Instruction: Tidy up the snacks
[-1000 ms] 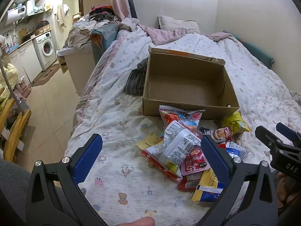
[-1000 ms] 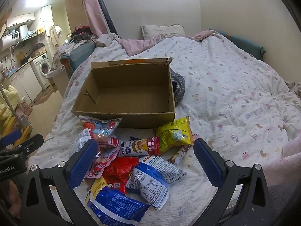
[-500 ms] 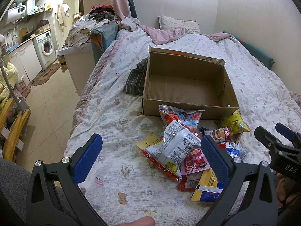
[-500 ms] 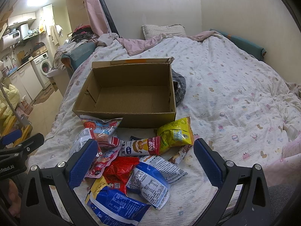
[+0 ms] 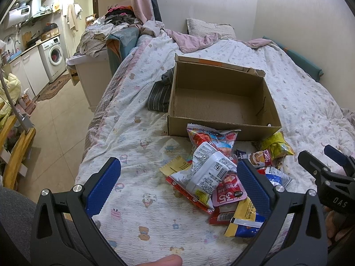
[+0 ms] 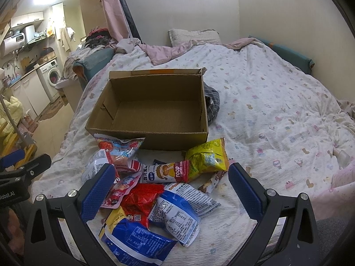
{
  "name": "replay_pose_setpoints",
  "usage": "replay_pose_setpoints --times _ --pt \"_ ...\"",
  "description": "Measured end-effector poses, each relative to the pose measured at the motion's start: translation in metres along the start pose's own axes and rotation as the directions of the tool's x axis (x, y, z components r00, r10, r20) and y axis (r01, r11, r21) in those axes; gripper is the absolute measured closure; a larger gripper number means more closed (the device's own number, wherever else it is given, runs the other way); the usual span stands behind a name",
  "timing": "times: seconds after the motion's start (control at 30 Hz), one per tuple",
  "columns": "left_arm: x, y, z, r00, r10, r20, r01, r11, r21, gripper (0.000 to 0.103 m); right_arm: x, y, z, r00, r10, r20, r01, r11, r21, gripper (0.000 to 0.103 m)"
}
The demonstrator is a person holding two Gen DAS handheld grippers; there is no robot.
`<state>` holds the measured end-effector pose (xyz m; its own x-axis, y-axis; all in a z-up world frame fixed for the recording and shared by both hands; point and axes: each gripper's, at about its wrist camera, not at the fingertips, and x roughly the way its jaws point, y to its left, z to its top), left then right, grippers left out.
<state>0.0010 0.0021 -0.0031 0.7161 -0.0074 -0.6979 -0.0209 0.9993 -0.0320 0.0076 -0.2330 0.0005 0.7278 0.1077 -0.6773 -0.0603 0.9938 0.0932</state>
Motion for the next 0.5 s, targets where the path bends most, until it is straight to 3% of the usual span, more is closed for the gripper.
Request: replay_pose_setpoints --times 0.5 --pt "-0.0012 -0.0013 0.0002 1.0 -0.003 -0.006 0.003 1.0 -0.002 0.0 0.0 0.0004 -0.0003 1.0 -0.001 0.0 0.001 1.0 -0.001 0.0"
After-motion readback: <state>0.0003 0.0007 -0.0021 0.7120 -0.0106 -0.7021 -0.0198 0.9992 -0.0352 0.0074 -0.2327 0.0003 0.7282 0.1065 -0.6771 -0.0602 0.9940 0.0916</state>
